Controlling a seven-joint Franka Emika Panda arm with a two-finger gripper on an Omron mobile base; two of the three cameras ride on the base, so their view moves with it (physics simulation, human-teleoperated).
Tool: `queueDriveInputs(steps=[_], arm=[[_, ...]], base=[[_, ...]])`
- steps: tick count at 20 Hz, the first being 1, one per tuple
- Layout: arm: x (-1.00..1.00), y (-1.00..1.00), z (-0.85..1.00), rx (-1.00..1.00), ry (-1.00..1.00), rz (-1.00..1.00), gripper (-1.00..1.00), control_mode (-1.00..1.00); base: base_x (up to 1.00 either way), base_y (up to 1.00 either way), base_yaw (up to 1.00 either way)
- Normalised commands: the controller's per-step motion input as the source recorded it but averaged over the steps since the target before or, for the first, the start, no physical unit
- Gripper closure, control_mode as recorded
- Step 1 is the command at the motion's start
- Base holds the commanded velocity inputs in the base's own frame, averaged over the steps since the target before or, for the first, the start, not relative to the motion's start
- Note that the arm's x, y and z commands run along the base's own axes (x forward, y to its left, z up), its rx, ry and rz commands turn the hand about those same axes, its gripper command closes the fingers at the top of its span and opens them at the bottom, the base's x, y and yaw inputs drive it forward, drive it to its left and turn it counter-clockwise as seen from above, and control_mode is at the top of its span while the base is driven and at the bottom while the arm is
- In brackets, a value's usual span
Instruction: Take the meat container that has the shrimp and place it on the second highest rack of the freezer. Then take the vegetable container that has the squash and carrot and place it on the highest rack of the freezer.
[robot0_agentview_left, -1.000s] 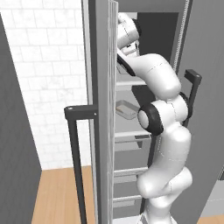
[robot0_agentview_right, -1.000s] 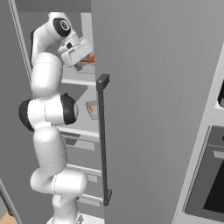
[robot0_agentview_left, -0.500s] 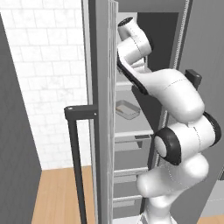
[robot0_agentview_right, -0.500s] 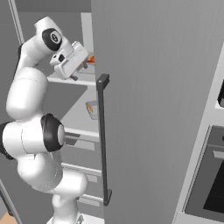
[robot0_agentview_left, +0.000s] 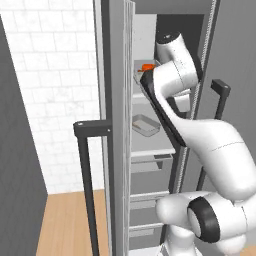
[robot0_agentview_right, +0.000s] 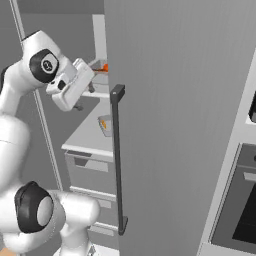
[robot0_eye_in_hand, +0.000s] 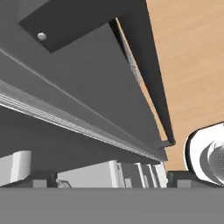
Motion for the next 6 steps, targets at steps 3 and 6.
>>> queueDriveInputs(steps=[3, 6], arm=[[-1.00, -0.14, 0.00, 0.01, 0.00, 0.11, -1.00, -1.00], [-1.00, -0.06, -0.03, 0.01, 0.00, 0.09, -1.00, -1.00]], base=[[0.00, 0.00, 0.00], [0.00, 0.00, 0.00]])
